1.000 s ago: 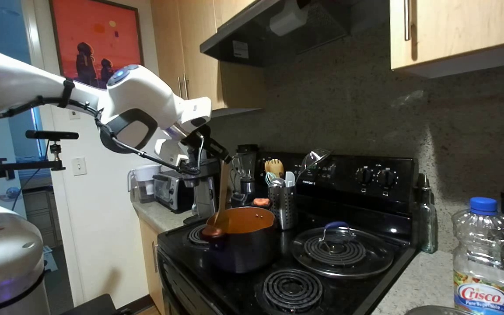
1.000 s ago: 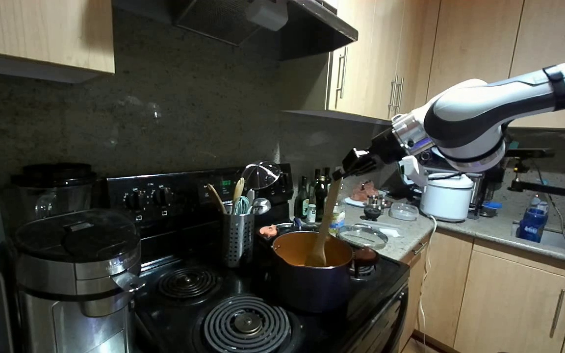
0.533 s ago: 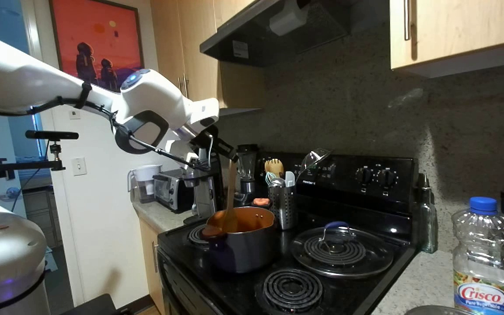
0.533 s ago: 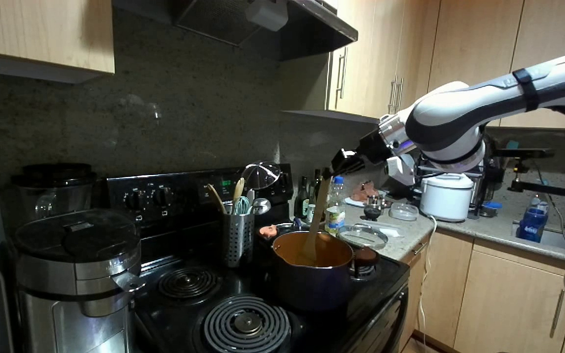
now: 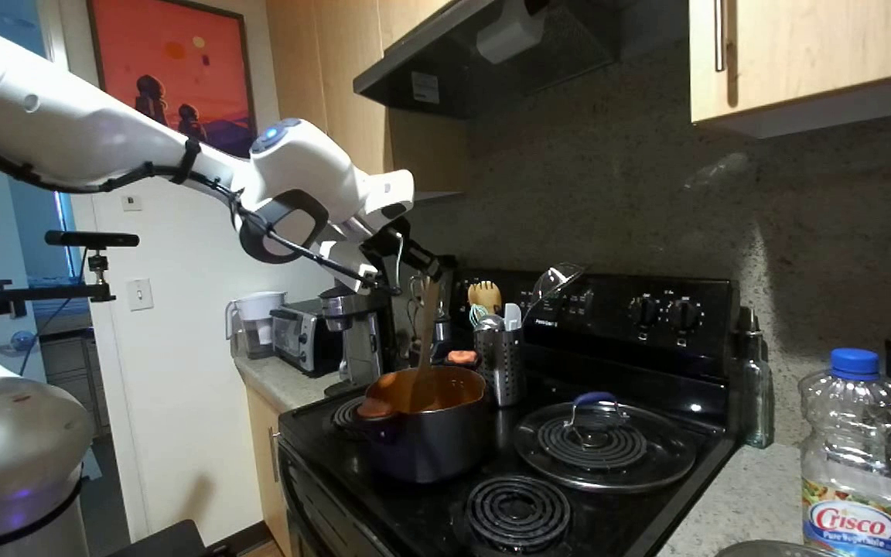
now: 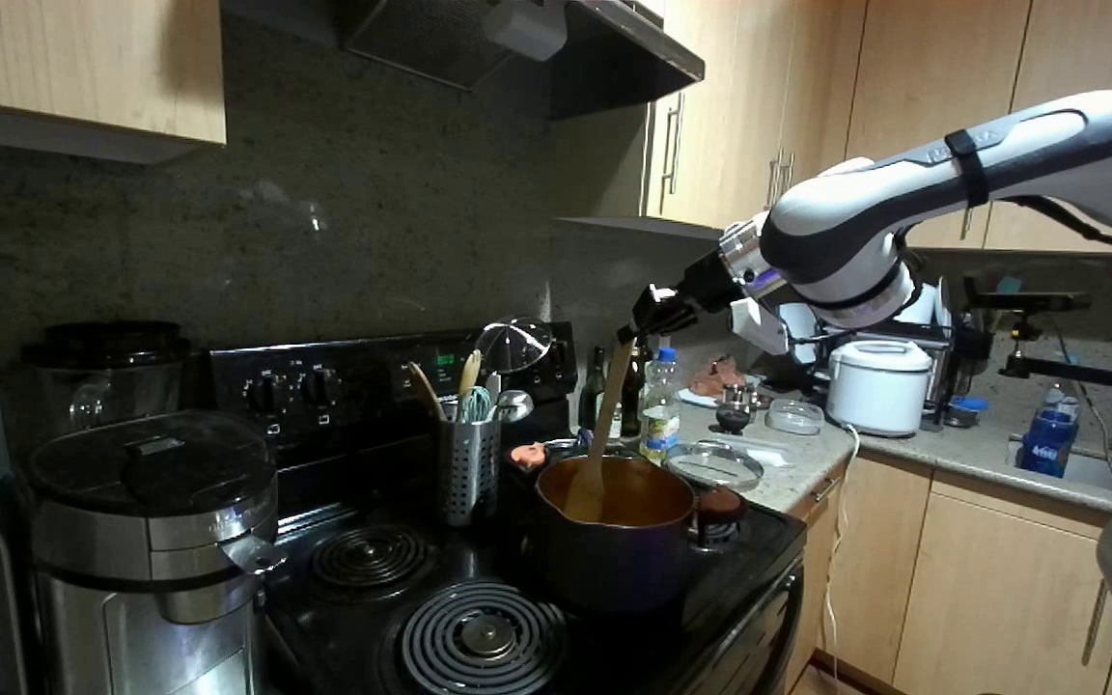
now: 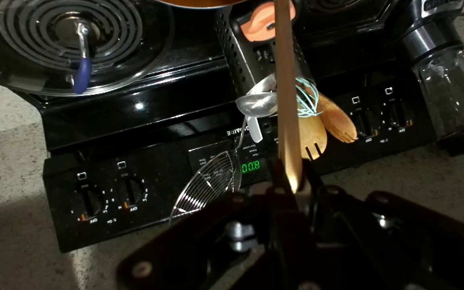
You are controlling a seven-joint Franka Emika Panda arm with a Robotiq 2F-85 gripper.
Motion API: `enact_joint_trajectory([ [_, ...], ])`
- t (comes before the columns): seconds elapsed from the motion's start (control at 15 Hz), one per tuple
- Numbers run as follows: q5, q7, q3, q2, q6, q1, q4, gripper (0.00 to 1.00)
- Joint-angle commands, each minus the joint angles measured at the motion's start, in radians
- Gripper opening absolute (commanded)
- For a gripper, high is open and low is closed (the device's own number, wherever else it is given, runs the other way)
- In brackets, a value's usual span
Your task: Use the wooden spatula to stir contents in the black pot
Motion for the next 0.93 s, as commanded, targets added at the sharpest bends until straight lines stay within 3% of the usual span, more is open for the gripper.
enact_joint_trajectory([
  [0.0,0.057,-0.042,-0.048,0.069,0.021,0.039,0.070,0.06],
  [0.53,0.040,-0.025,-0.235,0.131,0.024,0.157,0.165,0.06],
  [0.87,0.017,-0.038,-0.313,0.108,0.019,0.184,0.143,0.06],
])
